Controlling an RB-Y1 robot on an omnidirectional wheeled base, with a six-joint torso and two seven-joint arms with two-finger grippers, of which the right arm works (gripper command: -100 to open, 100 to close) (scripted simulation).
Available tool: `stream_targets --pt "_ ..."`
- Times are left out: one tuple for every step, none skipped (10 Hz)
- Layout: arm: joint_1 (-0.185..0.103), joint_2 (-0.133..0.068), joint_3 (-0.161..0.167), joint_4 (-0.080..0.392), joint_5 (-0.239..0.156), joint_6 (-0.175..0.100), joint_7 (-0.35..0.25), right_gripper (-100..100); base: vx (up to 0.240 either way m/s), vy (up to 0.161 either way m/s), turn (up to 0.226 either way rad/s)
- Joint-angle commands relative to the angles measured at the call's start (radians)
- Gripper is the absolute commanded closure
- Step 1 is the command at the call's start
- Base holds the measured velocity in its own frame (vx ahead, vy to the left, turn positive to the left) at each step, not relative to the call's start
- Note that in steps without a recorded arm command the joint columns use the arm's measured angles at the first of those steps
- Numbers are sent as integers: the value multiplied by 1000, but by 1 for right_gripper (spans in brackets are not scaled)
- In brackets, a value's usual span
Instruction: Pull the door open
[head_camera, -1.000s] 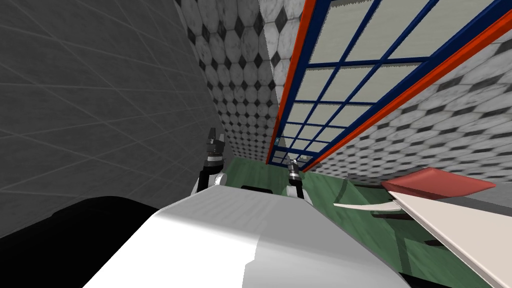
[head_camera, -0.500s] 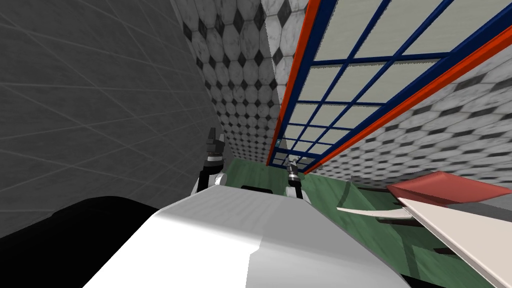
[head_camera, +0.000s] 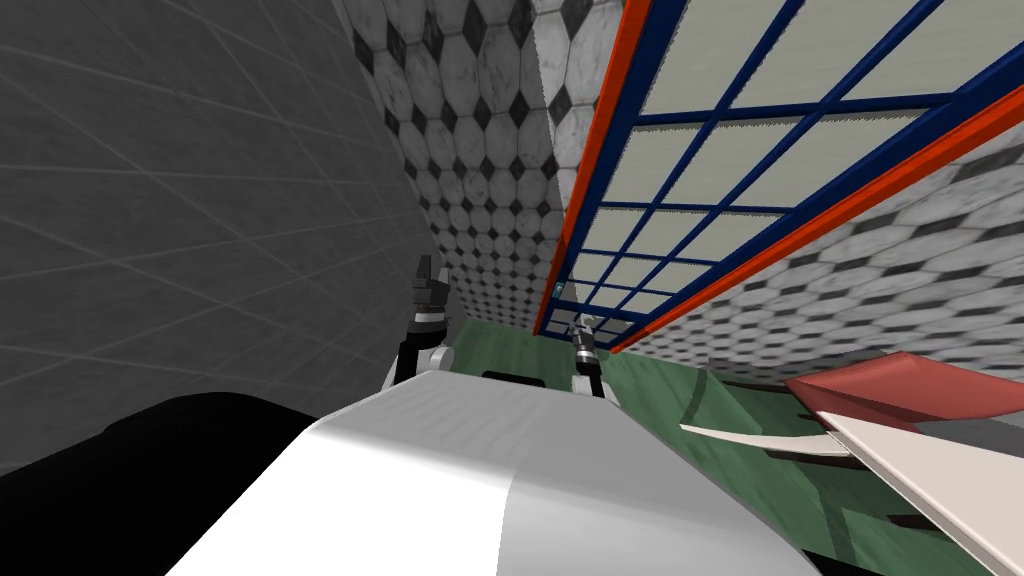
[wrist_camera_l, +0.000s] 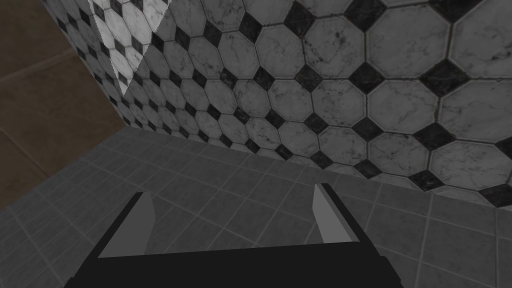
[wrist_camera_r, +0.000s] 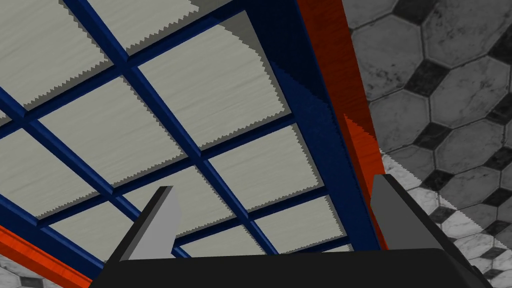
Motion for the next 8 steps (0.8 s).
stream_targets --pt "-12 1 -2 40 1 -13 38 -100 107 12 1" --pt "-18 1 -3 59 1 -19 57 -100 95 17 2" --pt "-24 0 -5 79 1 -24 77 -100 95 24 2" --pt "-30 0 -6 99 1 -30 96 -100 98 21 1" --pt "-36 0 -7 119 2 -35 115 -100 108 15 1" --pt "-42 -1 -8 138 2 -40 134 -100 98 11 3" --pt "-48 -1 -9 155 2 -45 150 -100 94 10 1" --pt "-53 -1 -10 172 2 -50 167 -100 85 6 1"
